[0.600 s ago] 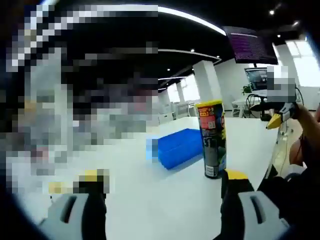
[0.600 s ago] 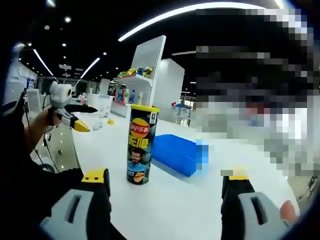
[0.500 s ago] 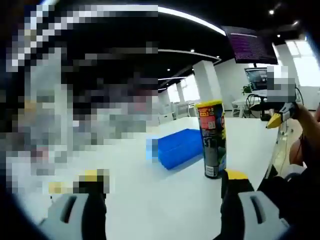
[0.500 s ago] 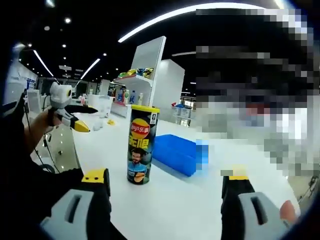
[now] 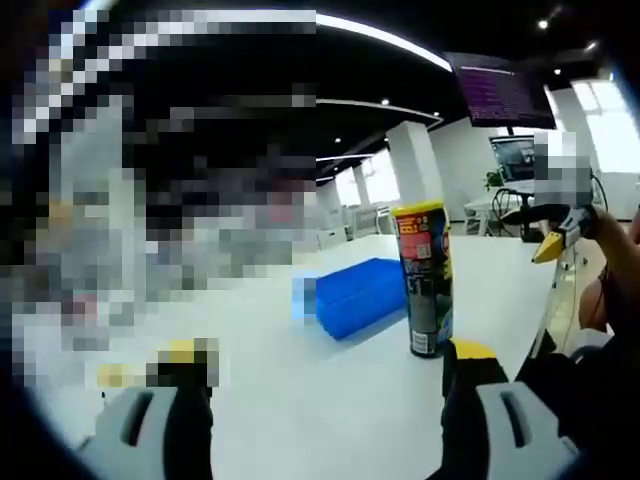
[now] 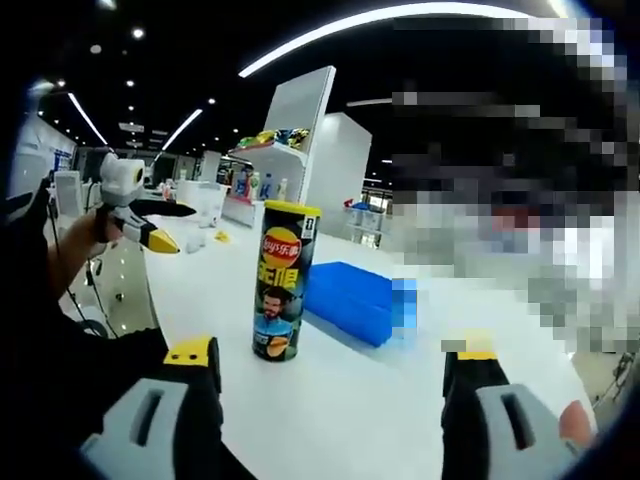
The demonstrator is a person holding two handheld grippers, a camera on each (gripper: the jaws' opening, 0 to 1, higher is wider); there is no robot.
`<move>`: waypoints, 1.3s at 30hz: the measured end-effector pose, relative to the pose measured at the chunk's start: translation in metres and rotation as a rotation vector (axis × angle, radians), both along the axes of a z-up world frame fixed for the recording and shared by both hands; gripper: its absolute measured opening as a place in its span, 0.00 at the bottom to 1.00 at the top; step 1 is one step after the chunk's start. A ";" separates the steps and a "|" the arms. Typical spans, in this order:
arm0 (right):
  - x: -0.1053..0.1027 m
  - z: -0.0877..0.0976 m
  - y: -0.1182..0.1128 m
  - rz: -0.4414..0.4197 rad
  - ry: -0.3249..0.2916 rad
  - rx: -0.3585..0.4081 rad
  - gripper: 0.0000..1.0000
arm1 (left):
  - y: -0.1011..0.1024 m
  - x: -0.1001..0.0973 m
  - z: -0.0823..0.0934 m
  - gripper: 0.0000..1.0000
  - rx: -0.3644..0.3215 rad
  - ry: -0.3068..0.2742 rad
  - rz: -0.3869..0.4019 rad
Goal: Open the lid of the chip container on the table, take out the chips, place them into the box in front of the container, and close the lid
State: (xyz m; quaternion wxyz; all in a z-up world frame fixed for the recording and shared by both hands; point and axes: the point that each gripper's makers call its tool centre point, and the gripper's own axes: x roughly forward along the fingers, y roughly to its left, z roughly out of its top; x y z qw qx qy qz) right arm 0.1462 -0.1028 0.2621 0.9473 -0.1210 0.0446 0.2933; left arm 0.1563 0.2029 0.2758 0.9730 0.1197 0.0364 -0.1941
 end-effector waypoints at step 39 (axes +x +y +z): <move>-0.002 -0.009 -0.001 -0.012 -0.010 -0.059 0.83 | -0.122 0.010 0.013 0.95 -0.249 -0.063 -0.538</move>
